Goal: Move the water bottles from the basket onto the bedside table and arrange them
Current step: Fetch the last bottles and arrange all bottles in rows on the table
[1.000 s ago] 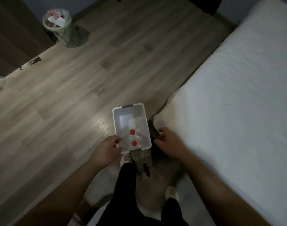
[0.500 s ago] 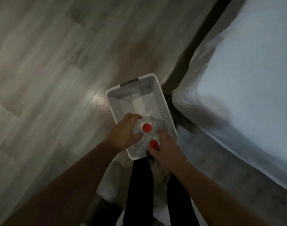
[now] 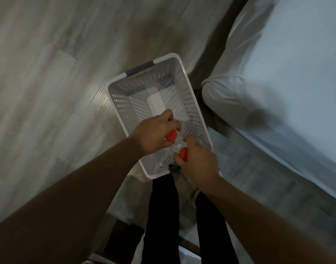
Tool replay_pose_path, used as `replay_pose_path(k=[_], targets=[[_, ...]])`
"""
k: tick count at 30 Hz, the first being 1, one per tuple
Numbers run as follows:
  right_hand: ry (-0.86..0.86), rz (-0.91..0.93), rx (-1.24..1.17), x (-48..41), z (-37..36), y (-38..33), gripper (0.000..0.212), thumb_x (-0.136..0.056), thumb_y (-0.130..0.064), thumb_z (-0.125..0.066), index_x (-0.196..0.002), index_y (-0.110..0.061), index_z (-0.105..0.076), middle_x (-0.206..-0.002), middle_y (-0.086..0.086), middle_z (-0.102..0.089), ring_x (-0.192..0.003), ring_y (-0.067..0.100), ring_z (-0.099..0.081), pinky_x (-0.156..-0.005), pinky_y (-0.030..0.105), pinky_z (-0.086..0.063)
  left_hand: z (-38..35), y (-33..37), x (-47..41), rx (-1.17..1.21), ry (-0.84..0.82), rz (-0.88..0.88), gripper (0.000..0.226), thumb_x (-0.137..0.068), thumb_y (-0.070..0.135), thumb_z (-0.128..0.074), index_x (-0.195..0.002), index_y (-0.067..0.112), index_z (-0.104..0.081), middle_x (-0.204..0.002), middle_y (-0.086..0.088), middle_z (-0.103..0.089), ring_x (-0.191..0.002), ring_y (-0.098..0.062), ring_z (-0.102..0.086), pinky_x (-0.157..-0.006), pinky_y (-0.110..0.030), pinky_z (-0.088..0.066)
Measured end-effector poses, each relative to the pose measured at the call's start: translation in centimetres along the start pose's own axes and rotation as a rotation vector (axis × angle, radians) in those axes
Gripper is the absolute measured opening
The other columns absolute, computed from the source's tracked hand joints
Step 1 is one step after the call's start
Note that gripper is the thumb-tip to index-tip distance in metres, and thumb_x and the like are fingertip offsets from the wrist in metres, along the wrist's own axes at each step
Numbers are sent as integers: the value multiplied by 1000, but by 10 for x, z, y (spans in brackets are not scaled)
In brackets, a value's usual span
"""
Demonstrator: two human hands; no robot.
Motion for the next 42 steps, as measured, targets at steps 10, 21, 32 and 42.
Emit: replay_pose_path(k=[10,21,32,42], targets=[[126,-51,-178,-16,17,25,40,-86,-49,-58,-120,-27,-59,-91,-1,-72,-84,20,-67,-78,34,-54,5,-10,4,152,130,169,39,-83,39,-66,-120,30,-60,-103,5,-71,-91,-15,-66,-82,-34,-53],[253,-165,-452,36,64,37,41,-83,-43,-64,-123,-34,-58,-101,-7,-70,-91,11,-65,-85,37,-56,72,31,58,376,292,313,36,-77,29,-76,-111,26,-66,-105,5,-70,-95,-10,-64,-88,-36,-55],[552,-64,-780,204,176,22,29,-76,-15,-76,-103,-24,-71,-93,-12,-71,-87,-2,-65,-85,24,-54,173,165,148,349,388,248,33,-80,31,-73,-112,27,-65,-110,5,-69,-95,-11,-64,-86,-33,-56],[783,-165,-787,371,227,96,26,-73,-18,-79,-98,-22,-73,-84,-5,-72,-77,7,-65,-71,15,-51,171,329,200,355,395,71,20,-80,31,-72,-100,28,-68,-90,11,-68,-84,-7,-63,-81,-28,-53]])
Point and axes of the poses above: each hand's wrist, its own x-axis away from the middle knuckle, its own z-axis out of the back of the hand, y = z × x, the point moved 6 cm from there along -x, towards the middle knuckle
